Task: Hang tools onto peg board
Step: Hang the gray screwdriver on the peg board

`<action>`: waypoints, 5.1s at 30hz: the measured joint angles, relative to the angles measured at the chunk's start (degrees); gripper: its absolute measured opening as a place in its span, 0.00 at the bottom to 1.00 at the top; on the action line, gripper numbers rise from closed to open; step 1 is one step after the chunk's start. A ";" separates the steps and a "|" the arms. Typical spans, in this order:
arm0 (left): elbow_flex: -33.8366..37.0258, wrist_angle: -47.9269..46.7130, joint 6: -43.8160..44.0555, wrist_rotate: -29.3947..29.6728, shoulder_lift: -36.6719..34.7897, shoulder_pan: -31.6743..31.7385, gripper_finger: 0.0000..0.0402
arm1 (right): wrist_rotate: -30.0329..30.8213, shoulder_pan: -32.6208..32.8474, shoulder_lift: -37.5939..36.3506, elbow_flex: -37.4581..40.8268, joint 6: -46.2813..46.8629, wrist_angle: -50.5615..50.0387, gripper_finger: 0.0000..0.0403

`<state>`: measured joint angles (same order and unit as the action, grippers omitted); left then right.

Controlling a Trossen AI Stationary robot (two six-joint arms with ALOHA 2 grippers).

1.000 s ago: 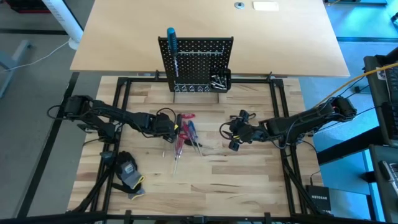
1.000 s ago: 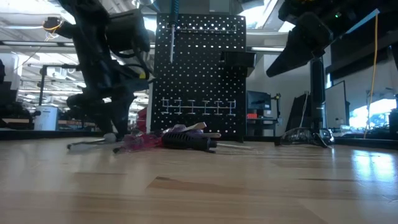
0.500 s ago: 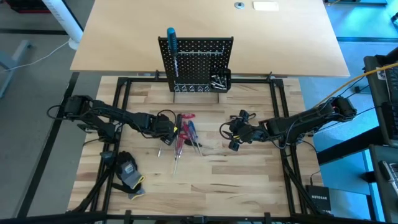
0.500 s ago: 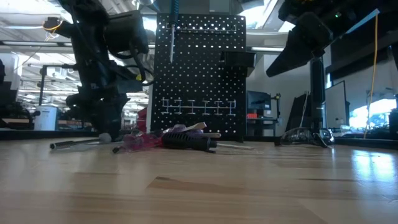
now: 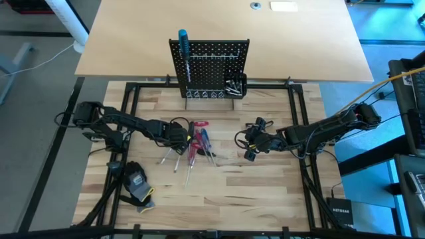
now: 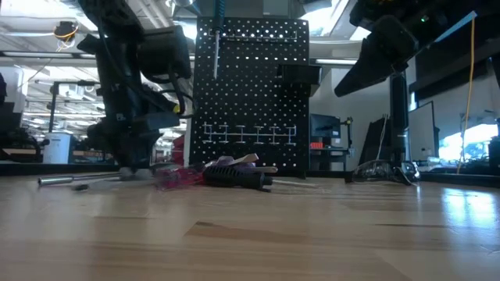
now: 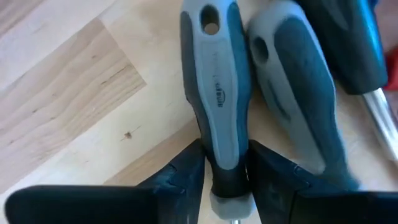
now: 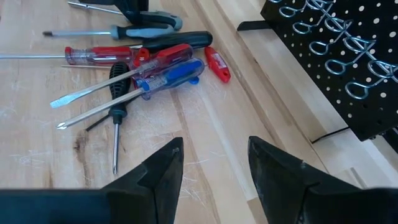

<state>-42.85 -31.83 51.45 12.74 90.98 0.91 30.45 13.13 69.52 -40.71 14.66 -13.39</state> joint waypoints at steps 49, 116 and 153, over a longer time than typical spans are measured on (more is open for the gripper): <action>-19.06 47.83 -54.03 31.69 -17.49 -0.36 0.18 | 1.49 0.00 0.00 0.05 0.11 -0.28 0.45; -31.77 49.78 -57.61 34.14 -4.02 19.24 0.18 | 1.89 -0.02 0.02 5.27 -3.27 6.87 0.45; -31.50 47.52 -58.83 34.98 -5.35 18.91 0.38 | 1.87 -0.01 0.01 5.25 -2.96 6.93 0.45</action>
<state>-74.35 15.69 -7.38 47.72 85.63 19.81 32.32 13.11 69.53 -35.45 11.70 -6.46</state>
